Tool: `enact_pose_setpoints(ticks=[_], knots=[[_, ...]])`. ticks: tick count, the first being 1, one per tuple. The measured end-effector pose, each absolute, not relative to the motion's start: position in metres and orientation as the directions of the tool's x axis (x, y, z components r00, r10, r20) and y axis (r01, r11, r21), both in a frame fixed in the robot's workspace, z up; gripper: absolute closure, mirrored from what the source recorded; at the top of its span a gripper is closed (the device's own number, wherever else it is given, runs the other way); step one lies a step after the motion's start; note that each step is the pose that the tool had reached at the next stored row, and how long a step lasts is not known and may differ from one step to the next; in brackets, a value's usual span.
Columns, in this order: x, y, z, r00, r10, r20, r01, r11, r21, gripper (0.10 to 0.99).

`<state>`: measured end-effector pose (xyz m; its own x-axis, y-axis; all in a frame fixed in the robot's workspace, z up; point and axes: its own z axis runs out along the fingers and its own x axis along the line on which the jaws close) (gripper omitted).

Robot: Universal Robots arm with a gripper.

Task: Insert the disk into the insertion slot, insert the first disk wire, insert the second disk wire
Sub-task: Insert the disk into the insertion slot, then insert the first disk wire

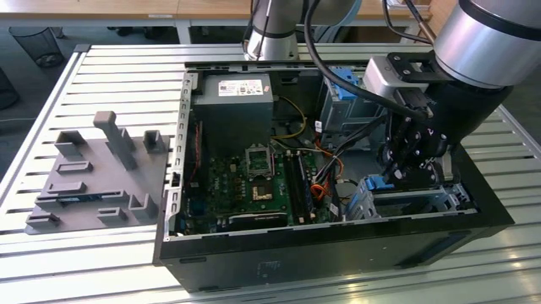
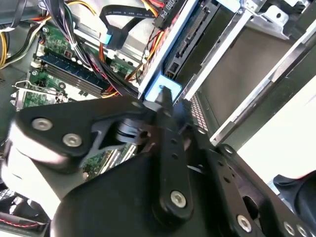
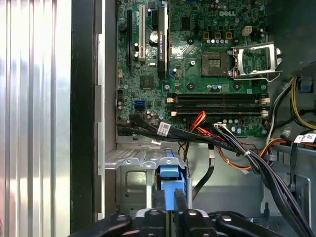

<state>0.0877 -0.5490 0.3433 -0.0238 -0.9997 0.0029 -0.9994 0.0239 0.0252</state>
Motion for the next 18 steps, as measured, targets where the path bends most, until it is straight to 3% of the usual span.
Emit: enact_pose_setpoints(ticks=[2, 4, 18], knots=[[0.0877, -0.549, 0.3426, -0.024, -1.0, 0.003, -0.999, 0.024, 0.025, 0.965], [0.0877, -0.549, 0.342, -0.024, -1.0, 0.003, -0.999, 0.024, 0.025, 0.98], [0.0916, -0.5488, 0.3399, -0.024, -1.0, 0.003, -0.999, 0.024, 0.025, 0.98]])
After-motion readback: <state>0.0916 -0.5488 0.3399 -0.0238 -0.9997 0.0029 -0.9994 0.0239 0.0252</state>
